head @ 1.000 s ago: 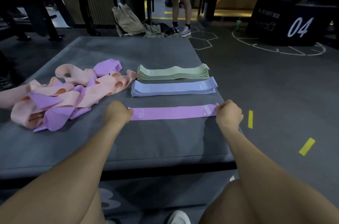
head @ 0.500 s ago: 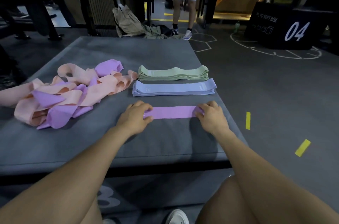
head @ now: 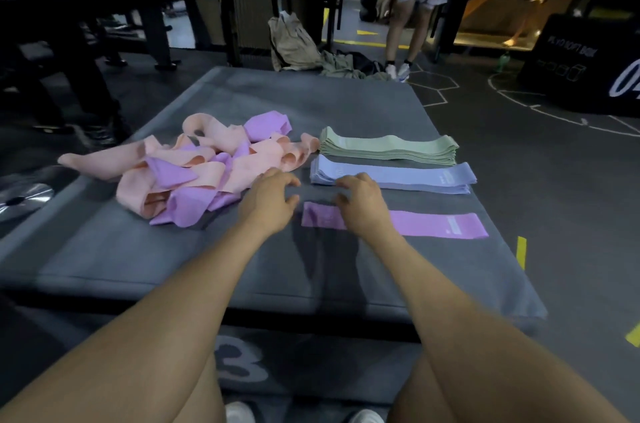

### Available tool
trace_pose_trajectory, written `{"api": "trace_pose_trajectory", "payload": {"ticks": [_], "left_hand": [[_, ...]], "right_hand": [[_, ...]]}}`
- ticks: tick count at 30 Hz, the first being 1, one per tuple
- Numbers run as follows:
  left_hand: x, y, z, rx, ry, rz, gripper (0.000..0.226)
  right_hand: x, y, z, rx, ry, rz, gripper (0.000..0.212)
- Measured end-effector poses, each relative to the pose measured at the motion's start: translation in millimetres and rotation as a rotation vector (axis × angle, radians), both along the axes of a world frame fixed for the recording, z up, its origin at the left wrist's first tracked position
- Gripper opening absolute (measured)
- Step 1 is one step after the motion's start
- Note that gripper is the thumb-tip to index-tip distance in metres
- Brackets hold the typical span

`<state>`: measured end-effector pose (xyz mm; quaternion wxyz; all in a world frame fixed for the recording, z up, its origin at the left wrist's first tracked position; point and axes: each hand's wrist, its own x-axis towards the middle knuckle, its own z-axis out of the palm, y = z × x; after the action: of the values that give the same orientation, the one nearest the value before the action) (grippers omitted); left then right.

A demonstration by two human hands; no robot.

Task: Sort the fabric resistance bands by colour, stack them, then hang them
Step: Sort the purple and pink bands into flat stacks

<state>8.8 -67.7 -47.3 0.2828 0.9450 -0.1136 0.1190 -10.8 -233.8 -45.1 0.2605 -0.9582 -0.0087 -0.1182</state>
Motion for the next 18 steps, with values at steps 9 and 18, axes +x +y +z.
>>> {"api": "trace_pose_trajectory", "payload": {"ticks": [9,18], "left_hand": [[-10,110,1,0.193,-0.018,0.339,0.054],[-15,142,9,-0.319,0.012,0.195,0.009]], "right_hand": [[17,110,4,0.042,0.009,0.27,0.03],[22,156,-1,0.17,0.013,0.373,0.036]]}}
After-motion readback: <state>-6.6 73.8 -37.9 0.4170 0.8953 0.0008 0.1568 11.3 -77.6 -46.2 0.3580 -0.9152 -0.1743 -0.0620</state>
